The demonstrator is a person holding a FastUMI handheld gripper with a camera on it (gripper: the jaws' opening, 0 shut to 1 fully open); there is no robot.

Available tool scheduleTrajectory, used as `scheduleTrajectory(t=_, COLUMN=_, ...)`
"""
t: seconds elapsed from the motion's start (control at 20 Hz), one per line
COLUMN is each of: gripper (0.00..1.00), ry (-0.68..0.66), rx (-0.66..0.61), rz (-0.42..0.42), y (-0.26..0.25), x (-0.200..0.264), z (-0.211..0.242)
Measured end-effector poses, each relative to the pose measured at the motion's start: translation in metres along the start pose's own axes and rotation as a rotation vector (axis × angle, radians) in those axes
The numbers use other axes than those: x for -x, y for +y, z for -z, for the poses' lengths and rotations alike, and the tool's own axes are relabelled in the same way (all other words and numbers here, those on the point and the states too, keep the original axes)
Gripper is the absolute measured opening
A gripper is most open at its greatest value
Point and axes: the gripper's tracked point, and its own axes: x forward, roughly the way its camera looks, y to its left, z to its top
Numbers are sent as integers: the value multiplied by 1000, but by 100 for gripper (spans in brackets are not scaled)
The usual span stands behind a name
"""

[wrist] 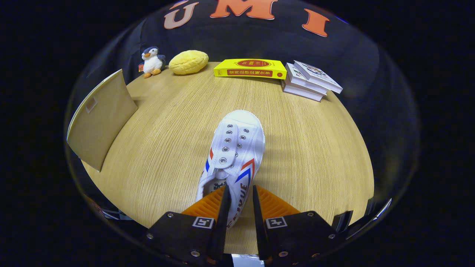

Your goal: Open the storage box then place both shoes into the box .Put the left shoe in first, then the right shoe, with the right side of both shoes facing outward in a uniform manner.

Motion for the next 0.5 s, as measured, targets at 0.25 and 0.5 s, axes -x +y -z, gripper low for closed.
scheduleTrajectory(t=0.25, gripper=43, ry=20, rx=72, rz=-19, y=-4, x=3, z=0)
scheduleTrajectory(t=0.5, gripper=45, ry=21, rx=73, rz=3, y=-11, x=-8, z=-2)
